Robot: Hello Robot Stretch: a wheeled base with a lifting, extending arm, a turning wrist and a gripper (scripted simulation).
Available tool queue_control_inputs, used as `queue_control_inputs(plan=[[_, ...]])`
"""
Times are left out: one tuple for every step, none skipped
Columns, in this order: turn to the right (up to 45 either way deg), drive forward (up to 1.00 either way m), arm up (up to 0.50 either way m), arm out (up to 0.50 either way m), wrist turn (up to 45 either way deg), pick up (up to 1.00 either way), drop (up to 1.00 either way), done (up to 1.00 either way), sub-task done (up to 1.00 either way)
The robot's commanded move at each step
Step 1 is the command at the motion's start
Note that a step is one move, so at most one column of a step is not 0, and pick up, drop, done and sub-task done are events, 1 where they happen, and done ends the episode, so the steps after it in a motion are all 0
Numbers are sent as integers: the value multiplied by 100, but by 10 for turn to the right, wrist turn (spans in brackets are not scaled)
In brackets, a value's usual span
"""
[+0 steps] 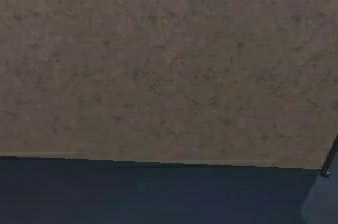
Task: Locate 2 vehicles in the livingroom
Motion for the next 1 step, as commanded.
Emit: queue_control_inputs(plan=[[30, 0, 0, 0, 0, 0, 0, 0, 0]])
